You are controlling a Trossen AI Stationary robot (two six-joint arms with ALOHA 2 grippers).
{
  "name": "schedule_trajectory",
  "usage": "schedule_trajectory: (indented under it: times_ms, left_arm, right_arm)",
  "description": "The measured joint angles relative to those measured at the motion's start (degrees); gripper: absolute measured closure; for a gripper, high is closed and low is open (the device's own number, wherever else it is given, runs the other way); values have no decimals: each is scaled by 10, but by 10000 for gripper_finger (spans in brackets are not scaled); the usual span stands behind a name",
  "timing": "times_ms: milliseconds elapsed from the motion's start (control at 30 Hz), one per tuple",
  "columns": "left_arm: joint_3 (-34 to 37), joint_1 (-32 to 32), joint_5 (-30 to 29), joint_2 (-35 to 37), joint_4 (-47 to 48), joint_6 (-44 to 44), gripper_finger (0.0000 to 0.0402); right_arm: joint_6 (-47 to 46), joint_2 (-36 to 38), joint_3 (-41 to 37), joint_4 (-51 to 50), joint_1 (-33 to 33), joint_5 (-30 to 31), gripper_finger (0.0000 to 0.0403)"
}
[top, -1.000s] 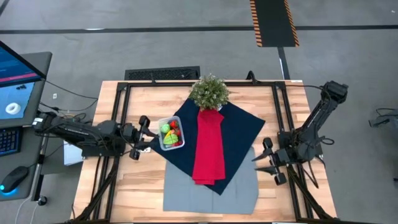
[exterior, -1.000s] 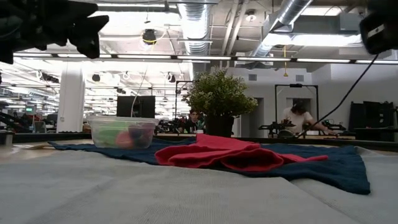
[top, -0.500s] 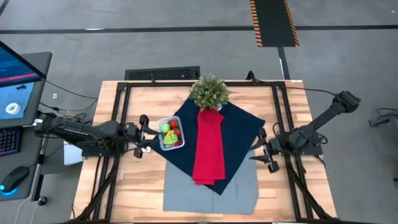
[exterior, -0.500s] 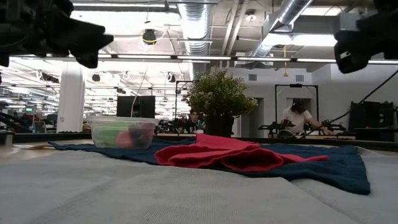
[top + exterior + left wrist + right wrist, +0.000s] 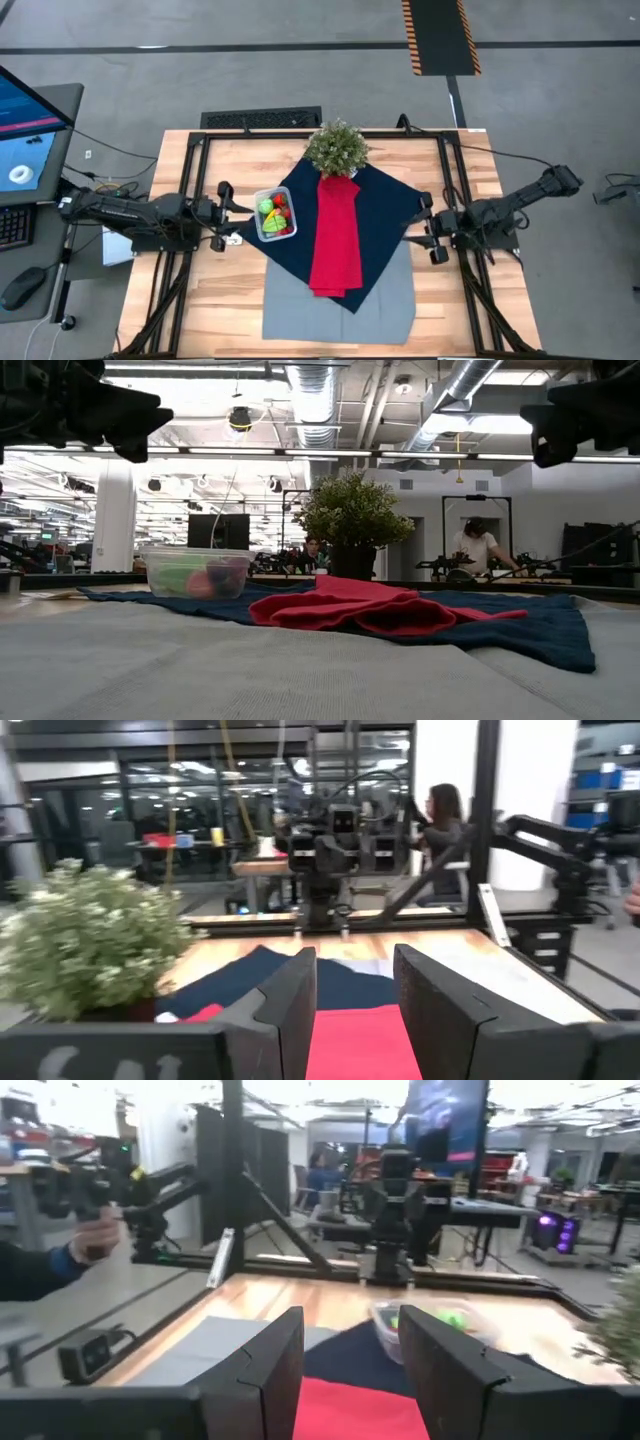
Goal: Pick and placing Produce into tupperware
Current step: Return to Home Position
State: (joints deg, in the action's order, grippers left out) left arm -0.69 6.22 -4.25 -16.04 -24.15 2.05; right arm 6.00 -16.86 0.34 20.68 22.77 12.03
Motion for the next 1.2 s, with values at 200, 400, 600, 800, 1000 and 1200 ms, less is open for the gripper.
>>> schedule_trajectory:
  times_ms: [200,400,600,800,1000,1200]
  left_arm:
    - [0,0,-12,122,134,-11,274]
    - [0,0,-8,158,150,-7,274]
    - [2,-1,-44,157,171,-4,274]
    - [2,-1,-71,156,205,0,274]
    - [2,-1,-67,129,206,0,274]
    - [3,-1,-67,118,205,1,274]
  right_arm:
    - [-10,104,0,-93,-29,-5,215]
    - [-6,167,0,-148,-60,-76,214]
    - [-41,168,0,-178,-105,-76,215]
    - [-63,164,0,-194,-154,-86,218]
    - [-71,145,0,-194,-166,-86,215]
    - [-71,146,0,-194,-165,-86,217]
